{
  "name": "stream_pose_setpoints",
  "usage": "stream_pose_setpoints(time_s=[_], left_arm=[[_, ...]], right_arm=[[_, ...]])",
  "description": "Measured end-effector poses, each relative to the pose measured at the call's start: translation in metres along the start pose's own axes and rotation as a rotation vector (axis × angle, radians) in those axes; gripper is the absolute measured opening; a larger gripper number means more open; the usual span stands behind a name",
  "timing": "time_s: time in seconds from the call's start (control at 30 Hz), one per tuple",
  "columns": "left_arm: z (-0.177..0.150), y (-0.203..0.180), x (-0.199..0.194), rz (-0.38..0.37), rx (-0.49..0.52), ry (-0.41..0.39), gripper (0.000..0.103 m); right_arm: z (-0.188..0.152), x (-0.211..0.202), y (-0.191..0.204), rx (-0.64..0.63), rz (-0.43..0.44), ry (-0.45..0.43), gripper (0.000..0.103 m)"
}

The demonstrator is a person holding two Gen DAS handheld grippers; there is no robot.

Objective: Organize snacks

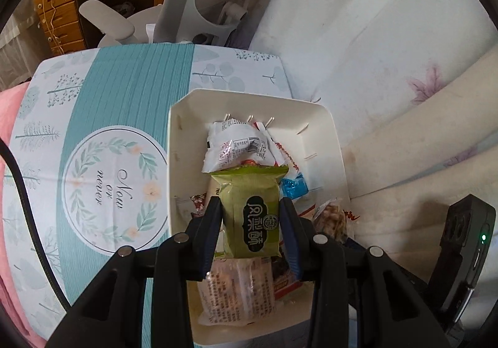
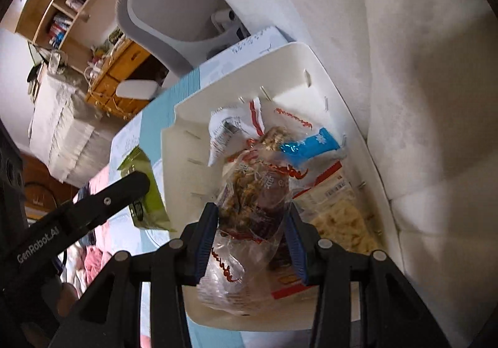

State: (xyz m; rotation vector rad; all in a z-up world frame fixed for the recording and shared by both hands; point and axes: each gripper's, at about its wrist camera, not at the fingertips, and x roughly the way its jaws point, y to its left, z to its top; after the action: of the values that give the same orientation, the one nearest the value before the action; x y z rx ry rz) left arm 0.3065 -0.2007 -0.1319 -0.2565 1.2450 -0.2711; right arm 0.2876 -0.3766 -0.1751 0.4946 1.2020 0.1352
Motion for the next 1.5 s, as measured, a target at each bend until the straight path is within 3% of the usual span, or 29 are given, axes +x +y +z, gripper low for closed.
stream_pose_setpoints(time_s=[0.13,0.27,0.37,0.6,0.77,1.03,1.23,1.37,1.5], left_arm=[[0.001,-0.005,0.004,0.024,0.029,0.023,0.040],[-0.001,-0.003,-0.007,0.018,0.072,0.024,0.072],[-0.009,0.005,-0.021,0.018,0.098,0.015,0.073],[-0.059,0.054,-0.070,0.053,0.155,-0.018,0.074],[-0.107,0.108,-0.105,0.067,0.118,-0.050,0.074],[-0.191,0.167,-0.151,0.078,0.001,-0.051,0.074],[-0.231,0.171,-0.187,0.094,-0.051,-0.078,0.074],[-0.240,0.151,-0.212,0.091,-0.031,-0.127,0.081],[-0.239,0.129,-0.228,0.113,-0.005,-0.170,0.082]], right_arm=[[0.002,0.002,-0.003,-0.033,0.001,-0.003,0.044],[-0.002,-0.004,-0.003,0.004,0.038,-0.026,0.047],[-0.014,-0.011,0.000,0.050,0.038,-0.059,0.065],[-0.067,-0.029,0.016,0.122,-0.005,-0.137,0.077],[-0.118,-0.039,0.036,0.116,-0.035,-0.173,0.082],[-0.189,-0.037,0.078,-0.035,-0.107,-0.078,0.087],[-0.219,-0.058,0.108,-0.226,-0.125,-0.073,0.087],[-0.226,-0.098,0.117,-0.291,-0.094,-0.105,0.087],[-0.227,-0.131,0.122,-0.330,-0.091,-0.138,0.092]])
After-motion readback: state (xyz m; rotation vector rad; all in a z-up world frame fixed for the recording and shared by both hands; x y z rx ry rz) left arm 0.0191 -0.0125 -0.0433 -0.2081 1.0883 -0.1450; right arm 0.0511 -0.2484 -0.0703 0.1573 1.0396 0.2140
